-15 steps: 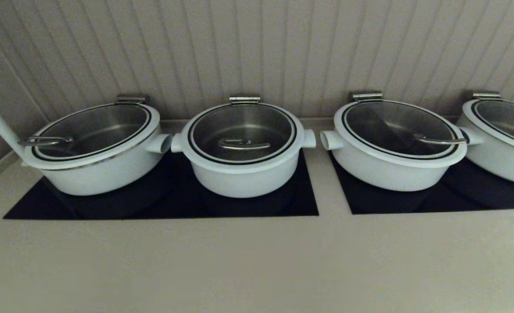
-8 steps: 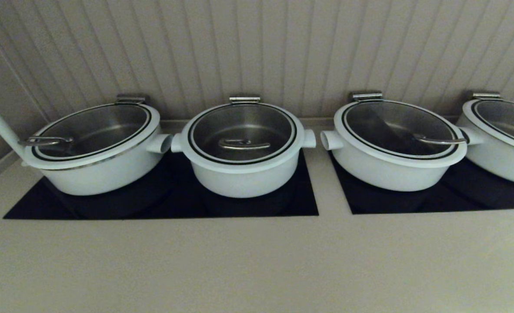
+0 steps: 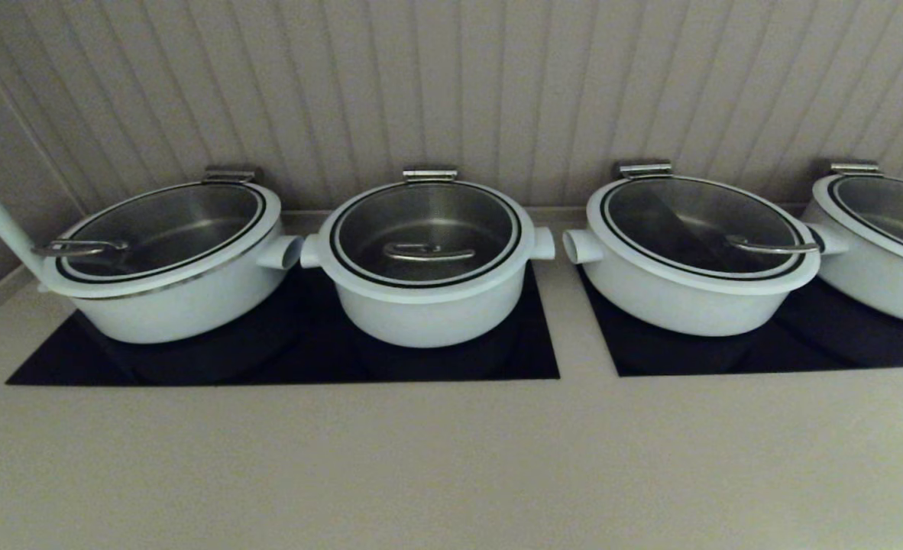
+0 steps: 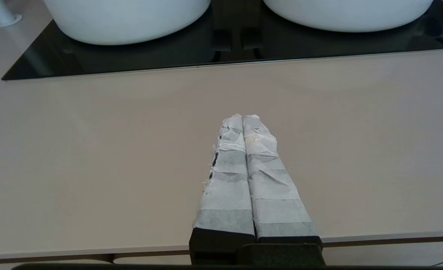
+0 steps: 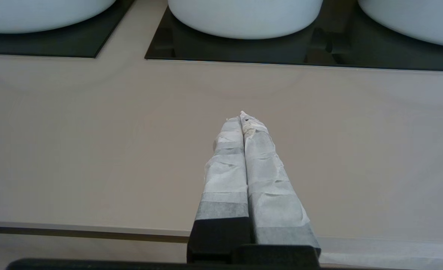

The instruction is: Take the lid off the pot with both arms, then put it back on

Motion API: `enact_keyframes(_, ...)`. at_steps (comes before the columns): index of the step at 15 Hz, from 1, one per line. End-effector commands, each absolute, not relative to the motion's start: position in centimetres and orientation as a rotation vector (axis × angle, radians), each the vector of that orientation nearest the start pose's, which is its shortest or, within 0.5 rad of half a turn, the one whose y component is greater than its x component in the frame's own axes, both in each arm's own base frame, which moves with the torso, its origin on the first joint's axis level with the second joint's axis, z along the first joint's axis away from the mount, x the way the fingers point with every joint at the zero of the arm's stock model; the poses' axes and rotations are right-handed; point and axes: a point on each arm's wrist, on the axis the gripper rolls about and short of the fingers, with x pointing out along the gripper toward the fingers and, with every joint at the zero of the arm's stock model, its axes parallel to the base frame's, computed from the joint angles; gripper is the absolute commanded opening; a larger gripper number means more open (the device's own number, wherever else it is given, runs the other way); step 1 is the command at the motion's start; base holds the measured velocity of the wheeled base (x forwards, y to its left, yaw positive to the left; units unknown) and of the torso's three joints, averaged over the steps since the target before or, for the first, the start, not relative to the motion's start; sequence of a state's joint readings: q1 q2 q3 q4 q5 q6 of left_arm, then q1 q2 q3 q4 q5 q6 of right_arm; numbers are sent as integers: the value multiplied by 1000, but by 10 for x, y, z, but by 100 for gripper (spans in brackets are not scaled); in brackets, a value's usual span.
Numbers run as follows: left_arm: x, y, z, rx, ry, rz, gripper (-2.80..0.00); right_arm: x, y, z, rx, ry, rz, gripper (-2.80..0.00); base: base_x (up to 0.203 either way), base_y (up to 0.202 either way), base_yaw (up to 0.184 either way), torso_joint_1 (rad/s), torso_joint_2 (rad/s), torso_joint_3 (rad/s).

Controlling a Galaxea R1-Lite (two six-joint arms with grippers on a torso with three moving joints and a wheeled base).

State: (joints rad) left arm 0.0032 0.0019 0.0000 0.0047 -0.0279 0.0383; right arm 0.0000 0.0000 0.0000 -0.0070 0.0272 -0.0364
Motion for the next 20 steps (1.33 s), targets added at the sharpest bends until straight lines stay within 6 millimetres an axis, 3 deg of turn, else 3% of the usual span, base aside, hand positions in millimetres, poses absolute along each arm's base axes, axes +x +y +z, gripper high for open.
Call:
enact_keyframes(1,-23,-1,75,35,6,-25,-280,-23,1,76,-37,-7,27,-280,0,0,0,0,0,0)
enact_keyframes(20,-23,-1,75,35,6,-25,-280,-23,1,76,-35,-8,27,-280,0,0,0,0,0,0)
